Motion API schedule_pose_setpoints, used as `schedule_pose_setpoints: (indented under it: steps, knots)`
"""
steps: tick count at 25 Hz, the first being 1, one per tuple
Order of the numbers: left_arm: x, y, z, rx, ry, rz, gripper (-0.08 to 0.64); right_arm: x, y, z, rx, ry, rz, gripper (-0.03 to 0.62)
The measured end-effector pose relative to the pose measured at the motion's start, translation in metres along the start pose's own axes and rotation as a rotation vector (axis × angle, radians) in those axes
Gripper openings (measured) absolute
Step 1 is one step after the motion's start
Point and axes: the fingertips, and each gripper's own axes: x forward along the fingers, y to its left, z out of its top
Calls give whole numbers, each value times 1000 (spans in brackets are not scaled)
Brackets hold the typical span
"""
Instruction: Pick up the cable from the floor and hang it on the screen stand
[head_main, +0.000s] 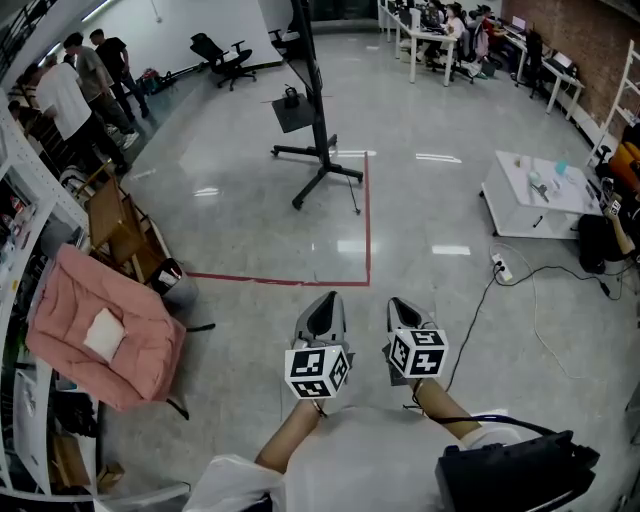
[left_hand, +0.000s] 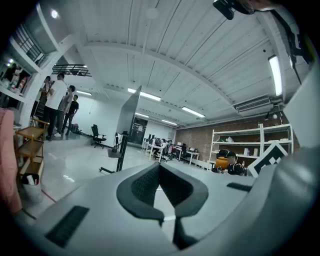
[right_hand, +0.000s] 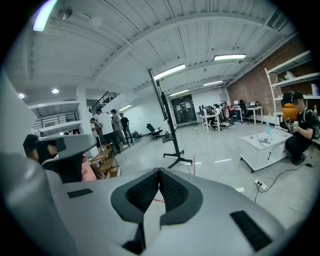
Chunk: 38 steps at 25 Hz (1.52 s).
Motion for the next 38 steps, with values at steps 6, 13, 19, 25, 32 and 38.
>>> schedule_pose_setpoints:
  steps: [6, 13, 19, 25, 32, 38]
  knots:
    - [18, 12, -6, -20, 24, -19, 3, 12, -8, -2, 16, 18, -30, 18]
    - [56, 15, -16, -13, 49, -47, 3, 37, -45, 0, 71, 35, -79, 18]
    - [114, 21, -14, -12, 47, -24, 3, 85, -74, 20, 70, 51, -53, 18]
    - [180, 39, 0, -13, 45, -4, 3, 144, -95, 53, 64, 68, -19, 18]
    - [263, 46, 14, -13, 55, 23, 3, 206, -138, 96, 58, 97, 13, 18]
    - [326, 55, 17, 4, 59, 36, 3, 259, -174, 118, 70, 122, 30, 18]
